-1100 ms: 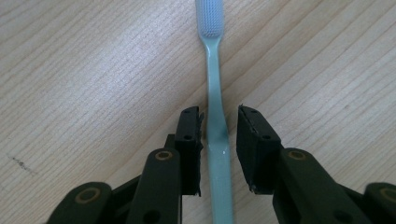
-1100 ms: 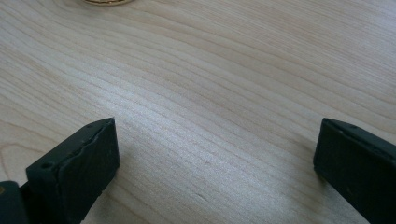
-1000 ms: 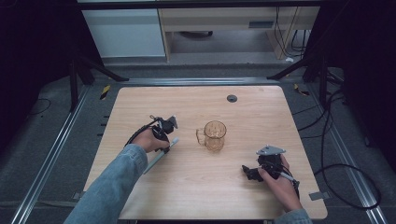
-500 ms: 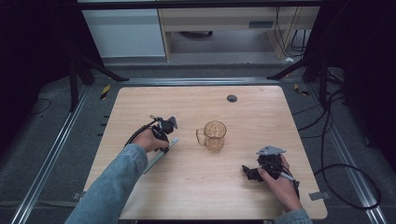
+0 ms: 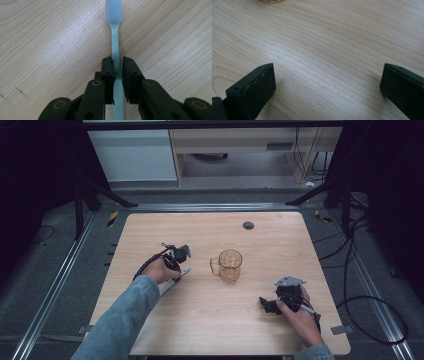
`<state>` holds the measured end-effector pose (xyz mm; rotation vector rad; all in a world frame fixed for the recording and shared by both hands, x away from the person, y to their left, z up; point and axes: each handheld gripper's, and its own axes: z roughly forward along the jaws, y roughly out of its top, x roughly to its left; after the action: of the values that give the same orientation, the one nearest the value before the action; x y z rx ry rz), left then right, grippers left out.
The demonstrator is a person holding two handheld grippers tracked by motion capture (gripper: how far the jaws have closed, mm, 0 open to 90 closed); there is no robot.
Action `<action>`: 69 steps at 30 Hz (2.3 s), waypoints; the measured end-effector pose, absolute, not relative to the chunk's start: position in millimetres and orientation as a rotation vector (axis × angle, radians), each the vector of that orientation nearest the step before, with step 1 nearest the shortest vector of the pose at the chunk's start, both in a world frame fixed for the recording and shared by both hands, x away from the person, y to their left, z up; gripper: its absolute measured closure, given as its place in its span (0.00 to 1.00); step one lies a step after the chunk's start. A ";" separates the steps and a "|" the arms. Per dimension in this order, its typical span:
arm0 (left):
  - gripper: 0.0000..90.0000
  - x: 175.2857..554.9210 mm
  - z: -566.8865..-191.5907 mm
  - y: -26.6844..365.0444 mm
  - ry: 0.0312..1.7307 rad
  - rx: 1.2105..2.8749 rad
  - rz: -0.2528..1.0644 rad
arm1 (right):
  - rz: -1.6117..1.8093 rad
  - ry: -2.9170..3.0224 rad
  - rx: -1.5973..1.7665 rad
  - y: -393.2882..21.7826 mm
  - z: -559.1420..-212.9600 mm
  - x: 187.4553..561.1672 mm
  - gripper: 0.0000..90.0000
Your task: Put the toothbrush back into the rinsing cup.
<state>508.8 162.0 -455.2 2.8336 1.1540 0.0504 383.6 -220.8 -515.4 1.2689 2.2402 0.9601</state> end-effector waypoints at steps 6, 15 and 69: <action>0.88 504.5 -441.9 165.4 1.141 2.746 0.085 | 0.968 2.247 1.286 -220.5 -514.4 382.5 0.00; 0.88 490.7 -431.5 154.5 1.046 2.590 0.208 | 0.959 2.252 1.257 -221.5 -515.2 382.8 0.00; 0.88 478.6 -331.4 115.6 0.944 2.226 0.428 | 0.963 2.258 1.250 -221.6 -515.1 382.8 0.00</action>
<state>478.6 115.6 -331.4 2.2264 0.9436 0.4282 382.8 -221.6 -515.1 1.2498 2.2579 0.9631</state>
